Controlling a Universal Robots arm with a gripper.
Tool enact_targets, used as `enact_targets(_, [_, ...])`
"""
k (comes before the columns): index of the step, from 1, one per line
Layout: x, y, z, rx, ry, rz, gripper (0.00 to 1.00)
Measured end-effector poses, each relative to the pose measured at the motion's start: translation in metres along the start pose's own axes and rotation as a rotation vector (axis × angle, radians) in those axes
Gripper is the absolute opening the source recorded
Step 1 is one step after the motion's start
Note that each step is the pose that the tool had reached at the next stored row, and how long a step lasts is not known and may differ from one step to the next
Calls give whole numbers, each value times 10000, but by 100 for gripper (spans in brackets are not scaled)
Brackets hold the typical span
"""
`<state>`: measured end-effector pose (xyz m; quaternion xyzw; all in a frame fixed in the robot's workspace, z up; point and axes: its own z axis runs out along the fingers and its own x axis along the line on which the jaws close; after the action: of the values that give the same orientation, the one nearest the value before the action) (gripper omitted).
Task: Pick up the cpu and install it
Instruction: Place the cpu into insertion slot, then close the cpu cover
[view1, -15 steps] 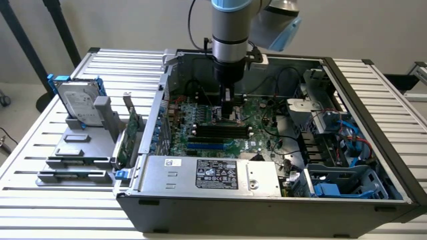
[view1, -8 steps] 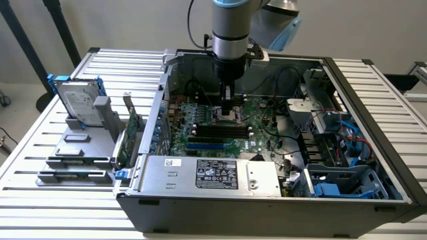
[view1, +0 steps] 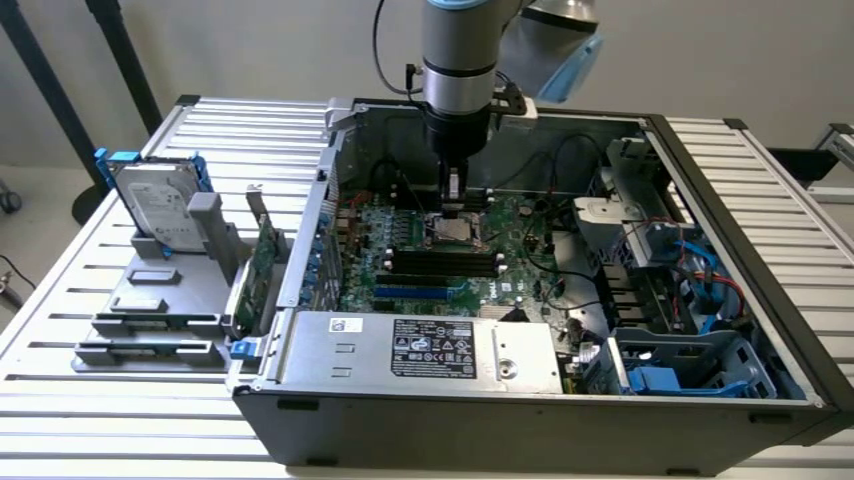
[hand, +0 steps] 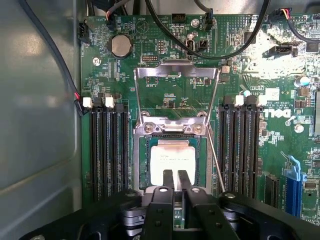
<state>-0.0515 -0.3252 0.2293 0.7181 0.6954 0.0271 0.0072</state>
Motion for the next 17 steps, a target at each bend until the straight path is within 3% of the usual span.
enact_targets(2, [-4,-33,-15,2,26,1,11])
enact_targets(10, [-33,-246,-69,4,103,5,11])
enact_targets(17, [-43,-278,-73,5,109,-4,11])
